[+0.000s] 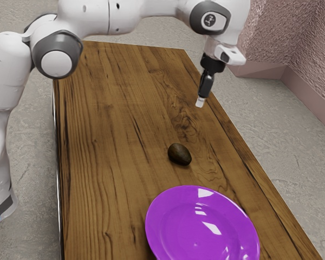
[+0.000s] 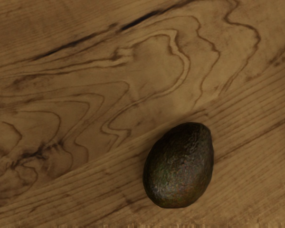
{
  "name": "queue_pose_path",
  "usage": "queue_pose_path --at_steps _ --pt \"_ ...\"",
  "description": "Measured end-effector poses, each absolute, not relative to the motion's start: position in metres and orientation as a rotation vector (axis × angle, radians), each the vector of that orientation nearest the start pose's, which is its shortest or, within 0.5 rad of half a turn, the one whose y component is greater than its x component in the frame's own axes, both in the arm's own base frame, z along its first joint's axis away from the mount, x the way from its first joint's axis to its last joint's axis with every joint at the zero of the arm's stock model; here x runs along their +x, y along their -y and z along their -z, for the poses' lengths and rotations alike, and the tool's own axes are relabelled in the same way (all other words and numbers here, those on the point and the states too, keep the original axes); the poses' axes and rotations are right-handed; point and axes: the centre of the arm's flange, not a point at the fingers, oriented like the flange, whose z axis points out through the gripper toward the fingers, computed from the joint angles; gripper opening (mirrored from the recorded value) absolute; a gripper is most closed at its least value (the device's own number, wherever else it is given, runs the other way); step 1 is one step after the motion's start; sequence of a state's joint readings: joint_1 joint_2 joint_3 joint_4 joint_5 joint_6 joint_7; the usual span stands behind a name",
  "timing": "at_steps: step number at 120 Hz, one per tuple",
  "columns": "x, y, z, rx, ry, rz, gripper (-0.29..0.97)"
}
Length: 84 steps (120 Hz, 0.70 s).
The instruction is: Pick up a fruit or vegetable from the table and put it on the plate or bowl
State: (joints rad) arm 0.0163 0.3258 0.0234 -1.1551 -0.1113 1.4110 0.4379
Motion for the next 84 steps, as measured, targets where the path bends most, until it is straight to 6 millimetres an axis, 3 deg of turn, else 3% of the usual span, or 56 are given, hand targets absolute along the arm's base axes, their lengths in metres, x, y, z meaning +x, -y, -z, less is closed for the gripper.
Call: queue_pose_path --at_steps 11,41,52,68,84 --pt "0.628 0.003 -0.609 -3.178 -0.795 -0.141 0.68" --pt "0.622 0.006 -0.597 -3.162 -0.922 -0.268 0.68" --pt "0.620 0.033 -0.590 -3.096 -1.028 -0.296 0.68" --pt "0.577 0.050 -0.590 -3.024 -1.123 -0.268 0.68" --pt "0.558 0.056 -0.592 -2.976 -1.204 -0.176 0.68"
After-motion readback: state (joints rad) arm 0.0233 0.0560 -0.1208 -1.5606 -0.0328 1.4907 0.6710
